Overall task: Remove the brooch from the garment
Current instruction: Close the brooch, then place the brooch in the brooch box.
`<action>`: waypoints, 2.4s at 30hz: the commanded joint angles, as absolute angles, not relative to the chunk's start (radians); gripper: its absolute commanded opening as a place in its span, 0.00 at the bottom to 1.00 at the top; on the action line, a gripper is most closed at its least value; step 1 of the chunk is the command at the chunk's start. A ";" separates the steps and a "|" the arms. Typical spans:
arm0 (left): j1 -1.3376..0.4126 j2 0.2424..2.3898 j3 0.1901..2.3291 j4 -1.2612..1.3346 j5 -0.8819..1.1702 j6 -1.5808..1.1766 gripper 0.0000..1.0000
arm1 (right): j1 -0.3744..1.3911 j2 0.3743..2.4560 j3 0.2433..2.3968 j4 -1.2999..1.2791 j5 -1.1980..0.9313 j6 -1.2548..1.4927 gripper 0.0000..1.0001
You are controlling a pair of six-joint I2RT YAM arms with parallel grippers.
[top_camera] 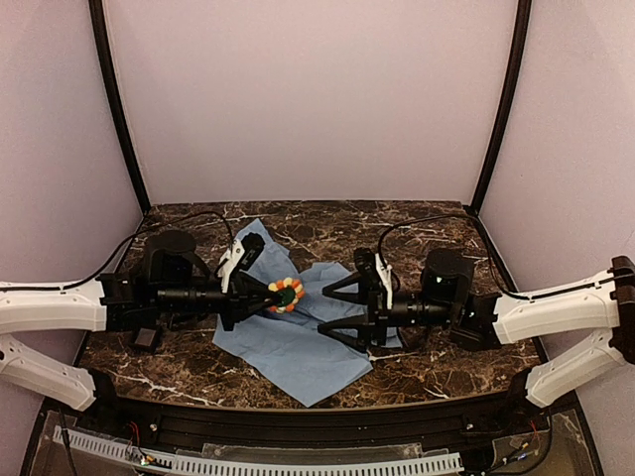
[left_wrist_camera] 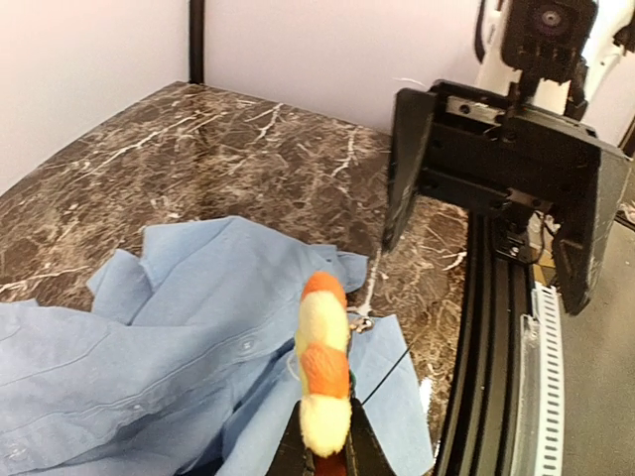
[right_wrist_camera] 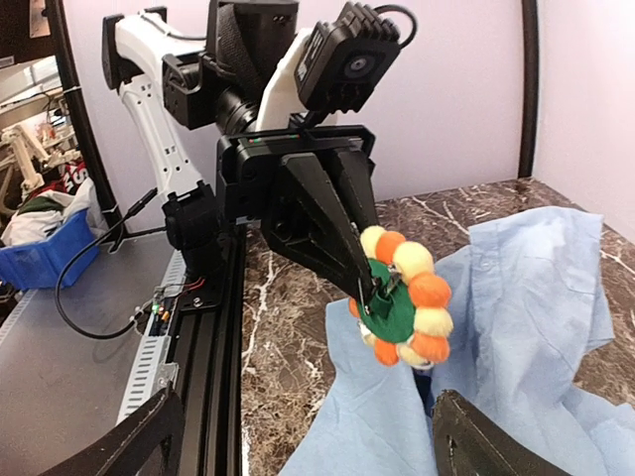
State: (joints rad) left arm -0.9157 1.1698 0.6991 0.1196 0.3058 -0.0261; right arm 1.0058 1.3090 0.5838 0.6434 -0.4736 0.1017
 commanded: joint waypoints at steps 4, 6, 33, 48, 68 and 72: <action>-0.899 1.066 0.646 0.075 -0.025 -0.095 0.01 | 0.956 1.184 0.473 0.720 -0.275 0.118 0.88; -0.896 1.030 0.626 0.040 -0.127 -0.129 0.01 | 0.947 1.161 0.446 0.735 -0.246 0.121 0.89; -0.719 0.638 0.428 -0.508 -0.638 -0.631 0.01 | 0.868 0.953 0.239 0.842 -0.263 0.127 0.93; -0.698 1.068 0.602 -0.898 -0.795 -0.967 0.01 | 0.856 0.718 0.152 0.795 -0.240 0.114 0.96; -0.698 1.515 0.766 -1.178 -0.801 -1.179 0.01 | 0.854 0.633 0.141 0.735 -0.201 0.100 0.99; -0.698 1.537 0.763 -1.165 -0.779 -1.157 0.04 | 0.854 0.631 0.143 0.732 -0.198 0.099 0.99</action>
